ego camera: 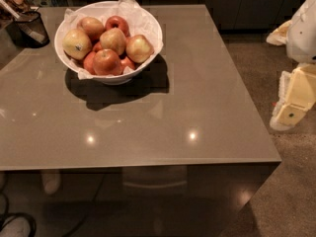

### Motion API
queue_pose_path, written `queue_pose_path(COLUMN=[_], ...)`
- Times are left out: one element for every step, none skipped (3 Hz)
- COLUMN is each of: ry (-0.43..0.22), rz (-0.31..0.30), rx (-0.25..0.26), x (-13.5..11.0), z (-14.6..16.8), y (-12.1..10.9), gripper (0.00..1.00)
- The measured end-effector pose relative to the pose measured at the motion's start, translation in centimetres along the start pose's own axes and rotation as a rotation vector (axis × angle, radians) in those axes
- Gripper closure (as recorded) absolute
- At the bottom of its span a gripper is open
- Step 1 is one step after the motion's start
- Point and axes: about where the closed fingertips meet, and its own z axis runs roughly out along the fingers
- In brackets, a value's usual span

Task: Pick apple from white bowl

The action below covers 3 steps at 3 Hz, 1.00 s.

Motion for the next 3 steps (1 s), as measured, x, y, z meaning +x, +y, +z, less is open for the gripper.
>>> queue_pose_path(ry=[0.0,-0.003,0.021], rz=[0.0,-0.015,-0.059], rx=[0.0,0.022,0.051], x=[0.0,-0.9,-3.9], z=[0.0,-0.6,-1.4], y=[0.0,-0.8,-5.8], gripper=[0.0,0.0,0.0])
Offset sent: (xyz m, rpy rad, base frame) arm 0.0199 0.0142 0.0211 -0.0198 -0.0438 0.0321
